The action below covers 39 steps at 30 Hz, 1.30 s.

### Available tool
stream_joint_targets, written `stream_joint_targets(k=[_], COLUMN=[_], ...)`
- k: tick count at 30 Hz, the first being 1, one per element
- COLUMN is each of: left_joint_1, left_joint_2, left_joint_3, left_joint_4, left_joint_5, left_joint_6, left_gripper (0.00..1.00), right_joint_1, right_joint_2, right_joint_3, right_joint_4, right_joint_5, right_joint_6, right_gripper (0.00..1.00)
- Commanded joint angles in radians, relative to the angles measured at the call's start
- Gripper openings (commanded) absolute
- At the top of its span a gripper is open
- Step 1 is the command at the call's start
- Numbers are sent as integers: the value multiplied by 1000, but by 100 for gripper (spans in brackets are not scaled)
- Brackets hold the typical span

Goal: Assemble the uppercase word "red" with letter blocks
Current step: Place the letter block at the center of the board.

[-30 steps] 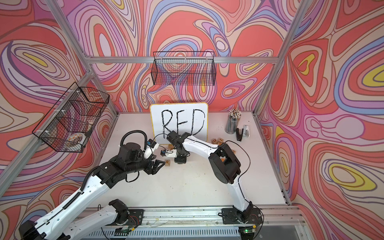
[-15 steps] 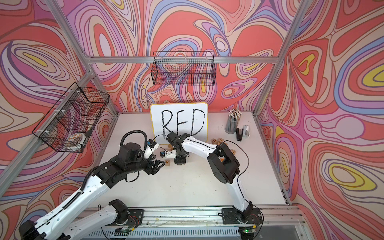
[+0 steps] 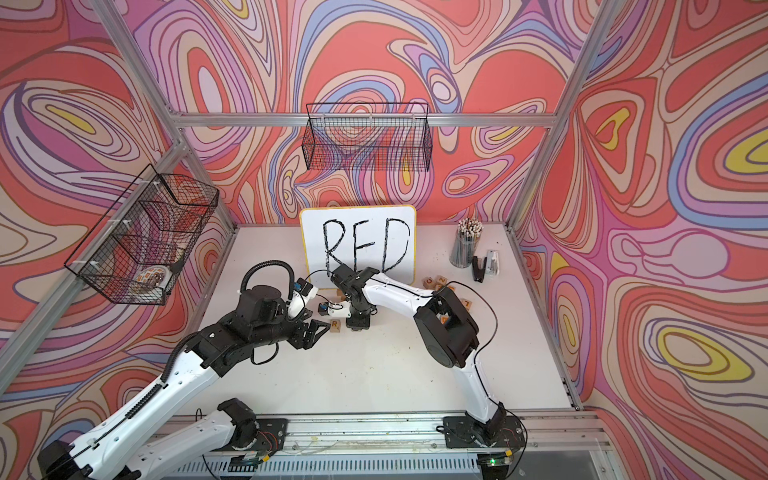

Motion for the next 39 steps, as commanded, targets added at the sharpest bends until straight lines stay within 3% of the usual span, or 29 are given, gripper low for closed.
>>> stream_joint_targets(k=[1,39], left_joint_1=[-7,-7], left_joint_2=[-5,-6], left_joint_3=[-12,-12], left_joint_4=[-15,-21], left_joint_5=[-8,-12], left_joint_6=[-5,-5], left_gripper=[74,75], right_joint_1=[7,5], right_joint_2=[24,23], right_joint_3=[-16,-48], right_joint_4=[7,50], right_joint_5=[-15,29], right_joint_6=[-6,-25], right_gripper=[21,23])
